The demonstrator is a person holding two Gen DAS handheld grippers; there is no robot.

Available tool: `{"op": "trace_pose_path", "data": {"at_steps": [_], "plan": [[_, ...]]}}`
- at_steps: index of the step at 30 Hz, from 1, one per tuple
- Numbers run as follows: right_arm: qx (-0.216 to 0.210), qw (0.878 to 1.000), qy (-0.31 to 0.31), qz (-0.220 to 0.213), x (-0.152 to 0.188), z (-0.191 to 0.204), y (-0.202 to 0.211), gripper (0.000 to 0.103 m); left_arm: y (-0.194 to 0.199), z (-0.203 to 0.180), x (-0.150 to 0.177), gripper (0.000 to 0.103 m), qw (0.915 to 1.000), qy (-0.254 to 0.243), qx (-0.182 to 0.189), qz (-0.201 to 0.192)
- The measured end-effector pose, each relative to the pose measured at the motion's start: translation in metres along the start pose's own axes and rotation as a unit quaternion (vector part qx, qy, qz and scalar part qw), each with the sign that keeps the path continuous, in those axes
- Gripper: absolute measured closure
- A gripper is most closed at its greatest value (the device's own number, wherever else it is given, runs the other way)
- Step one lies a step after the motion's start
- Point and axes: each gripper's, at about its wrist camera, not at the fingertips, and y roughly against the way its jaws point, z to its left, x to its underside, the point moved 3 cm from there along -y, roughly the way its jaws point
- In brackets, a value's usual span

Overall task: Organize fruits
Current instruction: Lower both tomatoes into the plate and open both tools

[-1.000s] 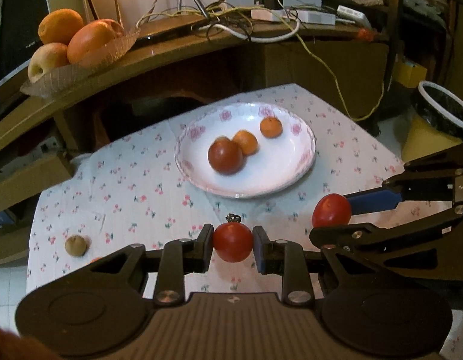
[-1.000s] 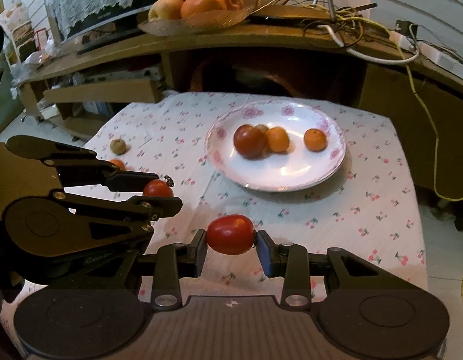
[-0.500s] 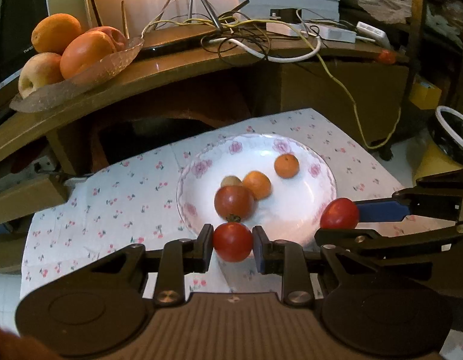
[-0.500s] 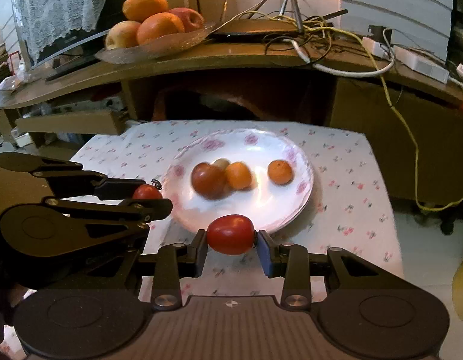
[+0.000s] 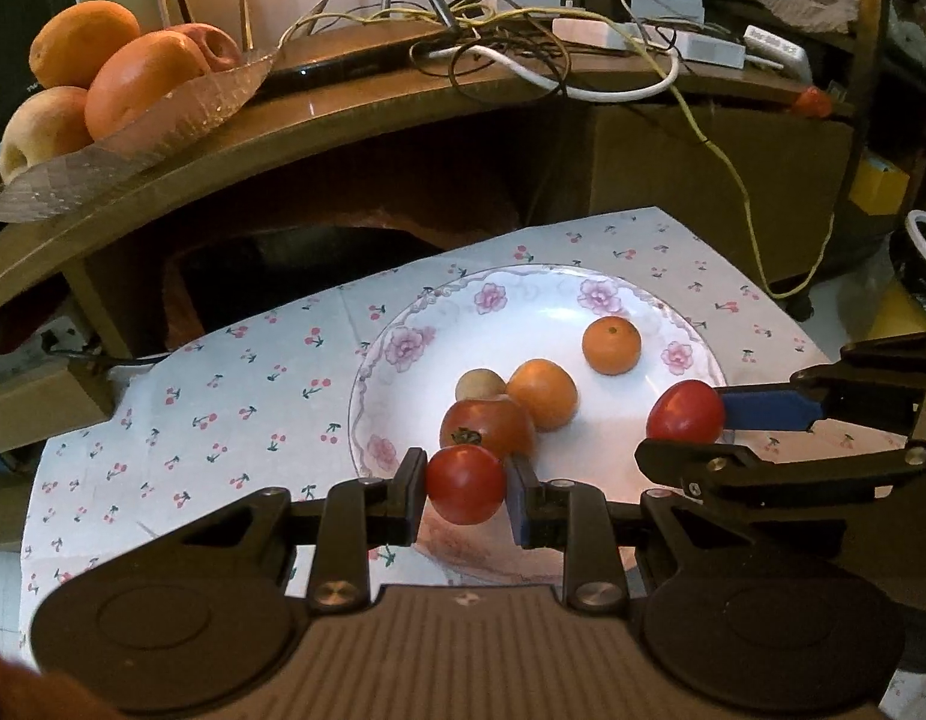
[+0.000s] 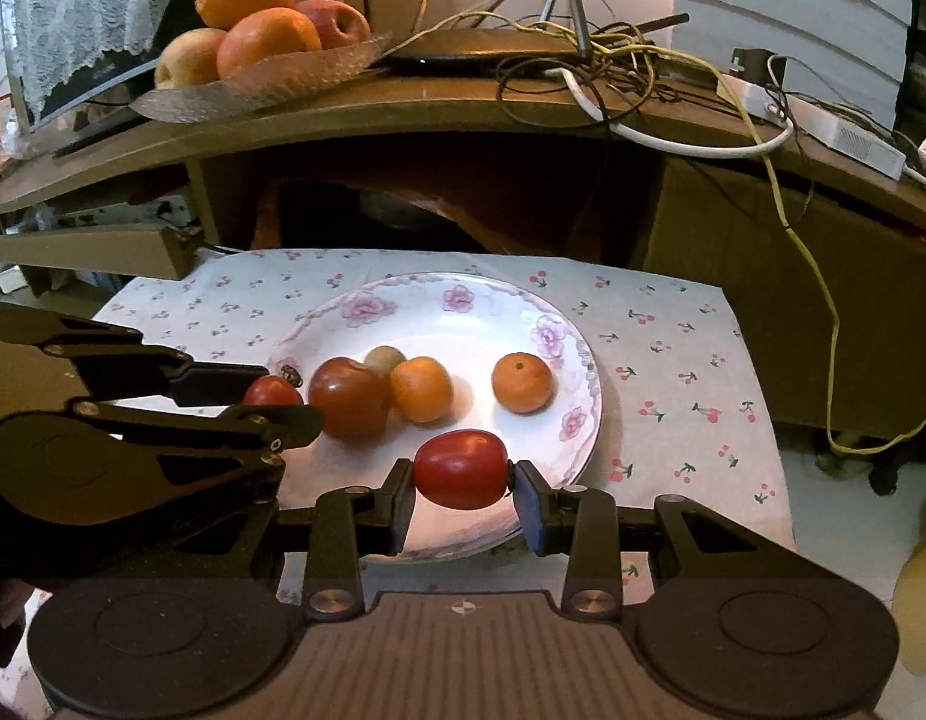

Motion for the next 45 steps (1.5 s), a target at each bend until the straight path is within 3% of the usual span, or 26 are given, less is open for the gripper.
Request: {"op": "trace_pose_path", "data": {"at_steps": [23, 38, 45], "plan": [[0.011, 1.0, -0.012, -0.008, -0.007, -0.008, -0.016, 0.063, -0.016, 0.009, -0.01, 0.068, 0.9986, 0.043, 0.031, -0.006], [-0.009, 0.999, -0.02, -0.035, -0.011, -0.009, -0.004, 0.06, -0.001, 0.02, -0.018, 0.065, 0.9978, 0.058, 0.024, -0.024], [-0.017, 0.999, -0.01, -0.039, -0.012, -0.003, -0.001, 0.053, 0.008, 0.03, -0.015, 0.065, 0.9978, 0.059, 0.012, -0.026]]}}
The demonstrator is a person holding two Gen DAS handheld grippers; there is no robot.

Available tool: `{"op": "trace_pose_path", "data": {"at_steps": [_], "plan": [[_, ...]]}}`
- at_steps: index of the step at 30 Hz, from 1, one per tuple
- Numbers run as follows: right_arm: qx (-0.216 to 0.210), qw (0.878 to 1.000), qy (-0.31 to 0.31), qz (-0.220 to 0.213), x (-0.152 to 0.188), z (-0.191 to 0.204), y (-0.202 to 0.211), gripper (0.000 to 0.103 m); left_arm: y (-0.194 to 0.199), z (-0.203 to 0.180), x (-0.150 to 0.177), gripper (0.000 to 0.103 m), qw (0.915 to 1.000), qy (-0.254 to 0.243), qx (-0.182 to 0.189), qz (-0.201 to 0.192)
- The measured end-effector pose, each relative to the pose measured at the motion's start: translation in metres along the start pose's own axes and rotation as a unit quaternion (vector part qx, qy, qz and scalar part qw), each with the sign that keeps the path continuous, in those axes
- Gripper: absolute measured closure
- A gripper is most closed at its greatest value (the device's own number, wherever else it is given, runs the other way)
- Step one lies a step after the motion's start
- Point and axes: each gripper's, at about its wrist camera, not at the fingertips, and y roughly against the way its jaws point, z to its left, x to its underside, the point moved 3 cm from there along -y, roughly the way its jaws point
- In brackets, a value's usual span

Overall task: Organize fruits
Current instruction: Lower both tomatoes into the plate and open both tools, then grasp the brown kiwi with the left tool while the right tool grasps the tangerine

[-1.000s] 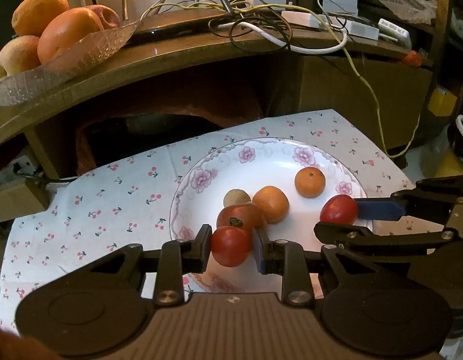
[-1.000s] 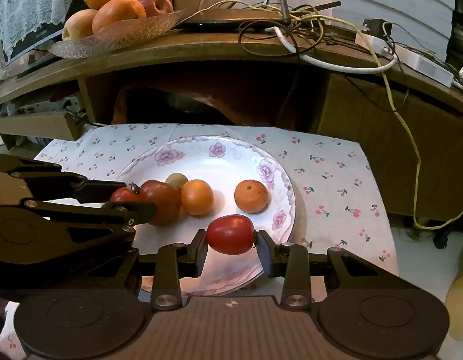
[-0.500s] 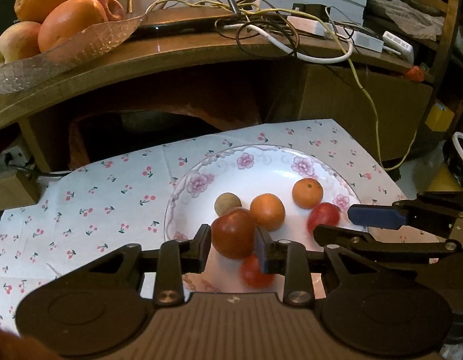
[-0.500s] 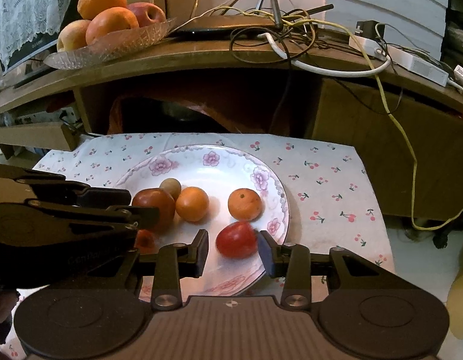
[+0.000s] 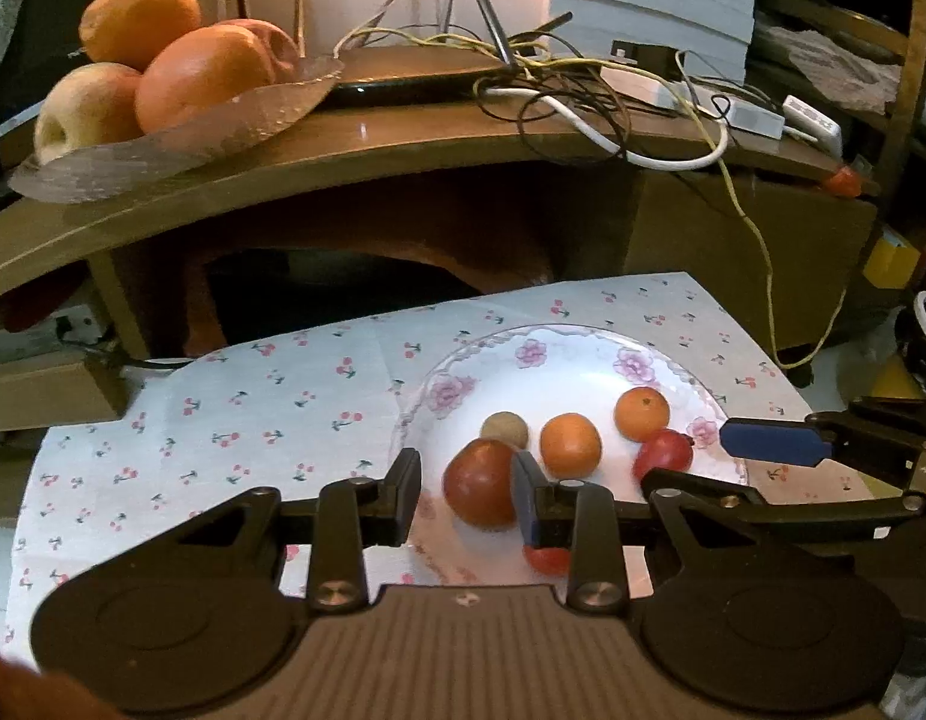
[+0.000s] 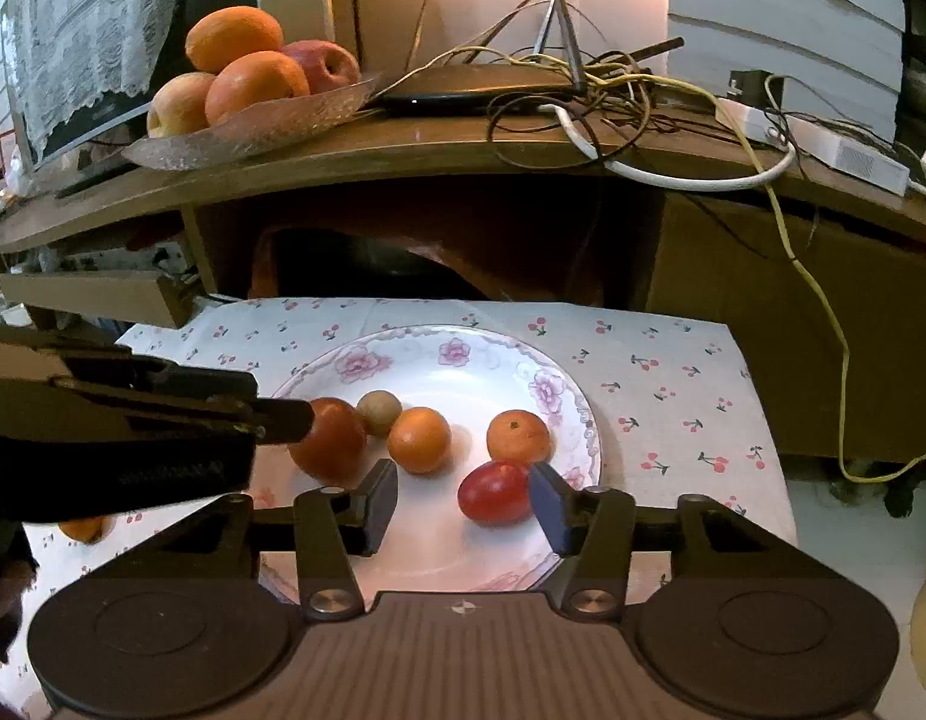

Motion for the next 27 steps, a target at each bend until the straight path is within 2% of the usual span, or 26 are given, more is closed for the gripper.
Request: {"op": "trace_pose_path", "data": {"at_steps": [17, 21, 27], "plan": [[-0.033, 0.999, 0.029, -0.029, 0.006, 0.017, 0.018, 0.051, 0.049, 0.029, 0.029, 0.063, 0.9996, -0.025, -0.008, -0.005], [-0.056, 0.997, 0.038, -0.024, 0.009, 0.033, 0.021, 0.051, 0.06, 0.044, 0.044, 0.062, 0.9994, -0.028, -0.017, 0.001], [-0.113, 0.99, 0.079, -0.007, 0.019, 0.08, 0.023, 0.051, 0.07, 0.081, 0.072, 0.062, 0.9985, -0.019, -0.048, 0.019]]}}
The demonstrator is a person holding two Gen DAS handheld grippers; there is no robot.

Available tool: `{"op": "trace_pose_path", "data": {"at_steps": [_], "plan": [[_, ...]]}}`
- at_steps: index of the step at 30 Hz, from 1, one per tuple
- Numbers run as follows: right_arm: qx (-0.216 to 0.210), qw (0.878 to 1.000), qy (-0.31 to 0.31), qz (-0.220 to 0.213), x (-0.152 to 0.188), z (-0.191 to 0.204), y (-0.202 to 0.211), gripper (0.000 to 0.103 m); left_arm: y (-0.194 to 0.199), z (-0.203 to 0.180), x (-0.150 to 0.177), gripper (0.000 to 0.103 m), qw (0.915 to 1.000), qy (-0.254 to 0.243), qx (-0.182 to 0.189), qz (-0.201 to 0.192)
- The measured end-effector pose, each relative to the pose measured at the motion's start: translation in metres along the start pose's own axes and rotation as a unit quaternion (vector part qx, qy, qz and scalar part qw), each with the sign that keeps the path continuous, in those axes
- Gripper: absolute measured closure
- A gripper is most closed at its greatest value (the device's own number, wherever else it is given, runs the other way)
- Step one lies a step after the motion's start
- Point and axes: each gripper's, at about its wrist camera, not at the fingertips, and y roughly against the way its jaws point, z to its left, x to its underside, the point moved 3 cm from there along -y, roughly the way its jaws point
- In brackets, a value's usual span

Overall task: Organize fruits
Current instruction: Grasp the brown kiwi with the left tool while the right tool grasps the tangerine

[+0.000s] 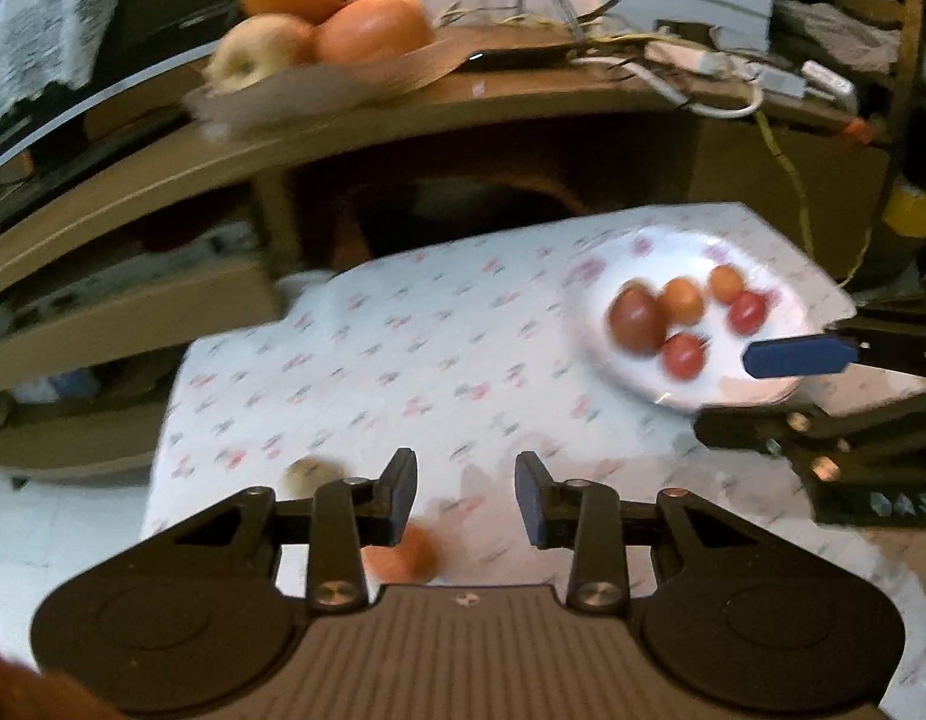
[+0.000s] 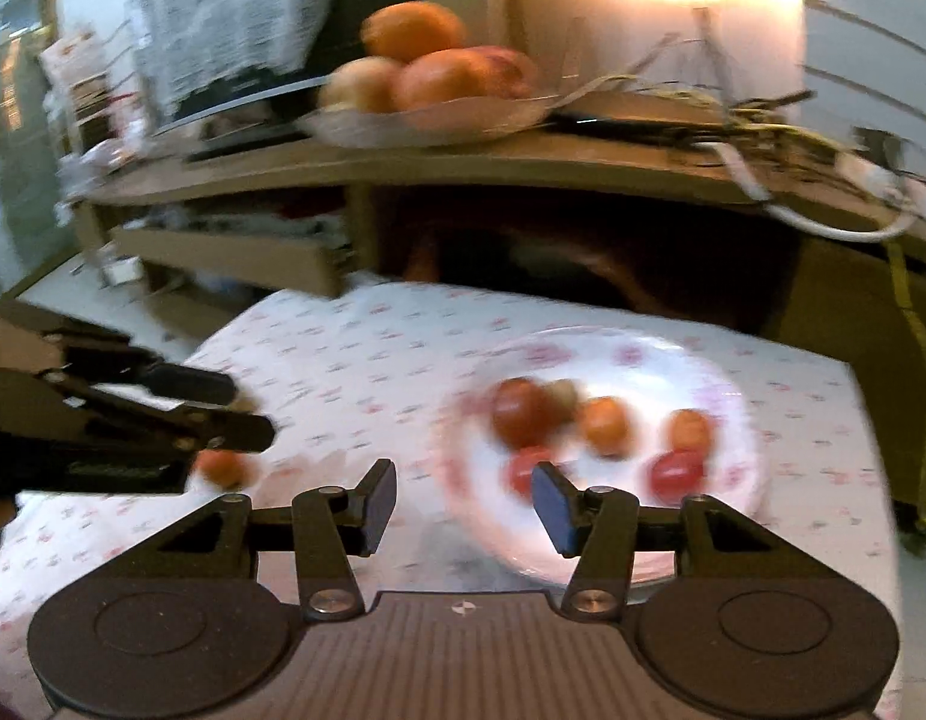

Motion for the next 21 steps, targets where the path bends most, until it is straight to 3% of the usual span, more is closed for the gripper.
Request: {"op": "trace_pose_path", "data": {"at_steps": [10, 21], "plan": [[-0.052, 0.996, 0.071, 0.026, 0.005, 0.073, -0.025, 0.051, 0.005, 0.052, 0.021, 0.062, 0.9997, 0.012, -0.022, 0.005], [-0.074, 0.994, 0.079, 0.031, 0.001, 0.119, -0.069, 0.051, -0.001, 0.081, 0.016, 0.061, 0.9988, 0.041, -0.026, -0.002]]}}
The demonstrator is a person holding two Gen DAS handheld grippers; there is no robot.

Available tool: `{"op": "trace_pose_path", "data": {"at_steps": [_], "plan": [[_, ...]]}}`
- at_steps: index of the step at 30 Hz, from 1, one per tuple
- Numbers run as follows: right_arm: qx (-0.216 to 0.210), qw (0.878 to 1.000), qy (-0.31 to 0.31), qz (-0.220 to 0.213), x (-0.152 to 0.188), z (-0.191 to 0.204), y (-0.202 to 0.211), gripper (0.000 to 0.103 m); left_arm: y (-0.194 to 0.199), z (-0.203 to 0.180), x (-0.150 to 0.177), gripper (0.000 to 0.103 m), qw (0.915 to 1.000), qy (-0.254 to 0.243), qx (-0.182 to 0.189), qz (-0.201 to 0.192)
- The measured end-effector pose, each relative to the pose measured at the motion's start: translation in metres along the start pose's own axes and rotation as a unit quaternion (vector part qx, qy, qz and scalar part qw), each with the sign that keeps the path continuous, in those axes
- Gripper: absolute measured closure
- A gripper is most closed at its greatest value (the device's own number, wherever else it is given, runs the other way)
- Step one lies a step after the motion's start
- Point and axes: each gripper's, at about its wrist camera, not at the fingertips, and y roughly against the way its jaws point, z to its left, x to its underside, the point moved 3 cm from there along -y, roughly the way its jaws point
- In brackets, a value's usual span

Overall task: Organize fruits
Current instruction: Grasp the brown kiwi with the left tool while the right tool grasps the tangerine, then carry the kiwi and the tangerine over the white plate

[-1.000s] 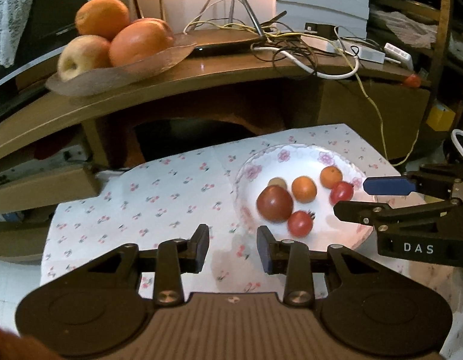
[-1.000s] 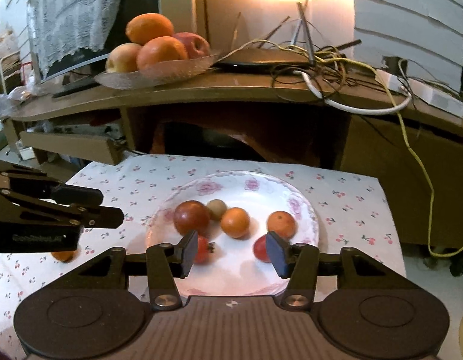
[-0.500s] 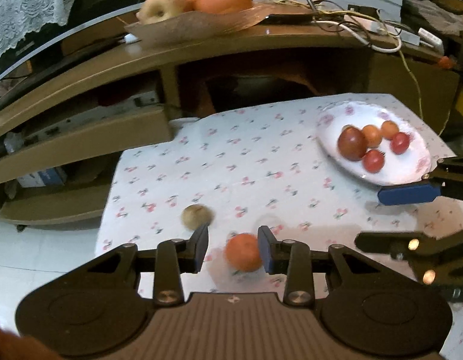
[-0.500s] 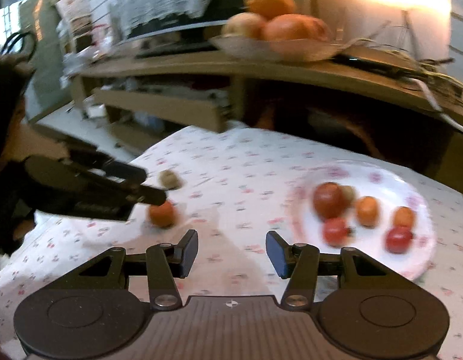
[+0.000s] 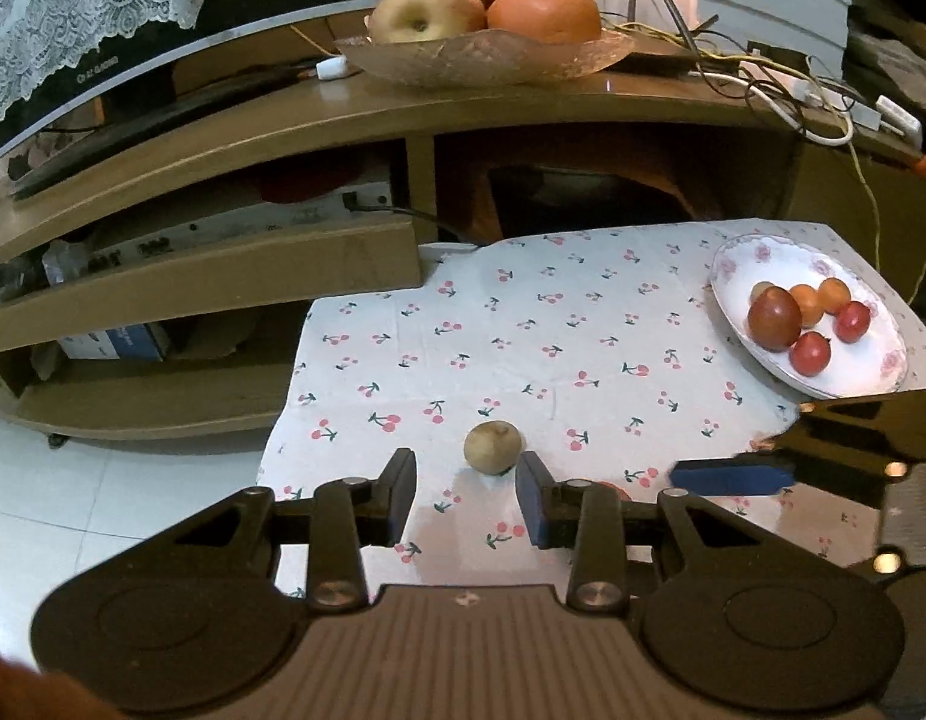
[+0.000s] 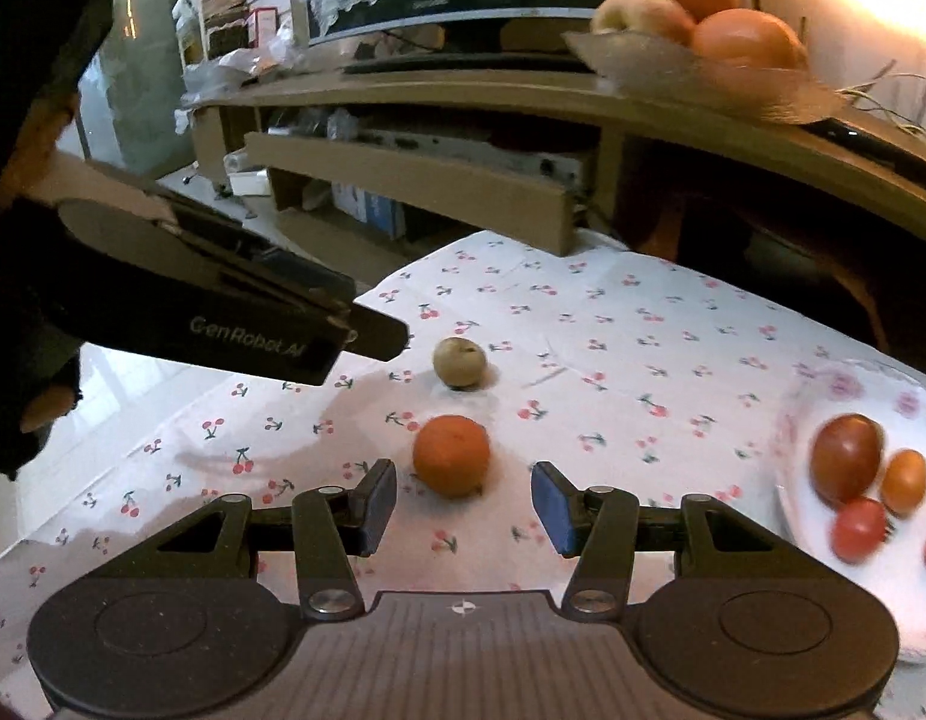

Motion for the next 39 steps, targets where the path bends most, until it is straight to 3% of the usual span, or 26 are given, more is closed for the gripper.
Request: {"op": "trace_pose_path", "data": {"at_steps": [4, 7, 19, 22, 24, 30, 39], "plan": [[0.004, 1.0, -0.003, 0.005, -0.003, -0.001, -0.017, 0.053, -0.01, 0.002, 0.002, 0.061, 1.0, 0.0, 0.0, 0.008], [-0.005, 1.0, -0.016, 0.013, 0.0, -0.004, -0.024, 0.069, -0.021, 0.001, 0.002, 0.061, 0.9999, 0.004, 0.005, 0.015], [0.006, 0.997, -0.069, 0.021, 0.016, -0.034, 0.018, 0.07, -0.066, -0.011, 0.001, 0.061, 0.9997, 0.016, -0.005, 0.02], [0.025, 0.997, -0.068, 0.033, 0.027, -0.044, 0.037, 0.07, -0.065, -0.015, 0.0, 0.069, 0.9997, 0.016, -0.005, 0.019], [0.037, 0.996, -0.068, 0.042, 0.034, -0.05, 0.048, 0.07, -0.063, -0.021, 0.0, 0.069, 0.9998, 0.006, -0.011, 0.016], [0.072, 0.993, -0.08, 0.051, 0.057, -0.062, 0.09, 0.07, -0.033, -0.053, 0.009, 0.069, 0.9991, -0.026, 0.018, 0.028], [0.095, 0.988, -0.1, 0.062, 0.097, -0.062, 0.131, 0.07, 0.032, -0.121, 0.053, 0.069, 0.9919, -0.061, 0.099, 0.053]]}}
